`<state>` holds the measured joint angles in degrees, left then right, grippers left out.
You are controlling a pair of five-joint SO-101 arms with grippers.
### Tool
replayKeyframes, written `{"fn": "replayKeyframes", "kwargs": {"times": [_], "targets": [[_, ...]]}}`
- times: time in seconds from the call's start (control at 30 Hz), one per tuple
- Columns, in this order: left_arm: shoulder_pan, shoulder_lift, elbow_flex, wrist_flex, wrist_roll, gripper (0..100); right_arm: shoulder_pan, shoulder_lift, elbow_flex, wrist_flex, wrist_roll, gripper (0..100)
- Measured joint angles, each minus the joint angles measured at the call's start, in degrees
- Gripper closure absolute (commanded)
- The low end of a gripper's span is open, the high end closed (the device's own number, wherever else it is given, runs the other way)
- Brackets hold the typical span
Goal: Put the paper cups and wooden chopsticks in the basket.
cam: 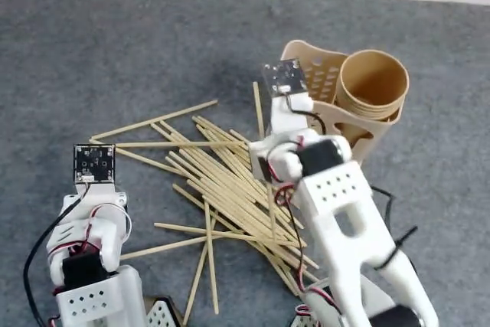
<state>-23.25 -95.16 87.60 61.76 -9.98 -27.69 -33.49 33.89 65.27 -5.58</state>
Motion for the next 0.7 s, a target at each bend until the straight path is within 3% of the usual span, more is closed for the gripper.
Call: {"fn": "replayKeyframes", "kwargs": {"times": [0.2, 0.4, 0.7], "targets": [[0.00, 0.00, 0.00, 0.00, 0.00, 89, -6.33, -10.46, 2.02, 0.00, 0.00, 99.2], [0.00, 0.00, 0.00, 0.00, 0.00, 89, -7.21, -18.81, 2.02, -0.97, 0.00, 99.2], [0.00, 0.00, 0.00, 0.00, 0.00, 89, 0.97, -27.52, 2.02, -25.14, 0.00, 99.2]]}}
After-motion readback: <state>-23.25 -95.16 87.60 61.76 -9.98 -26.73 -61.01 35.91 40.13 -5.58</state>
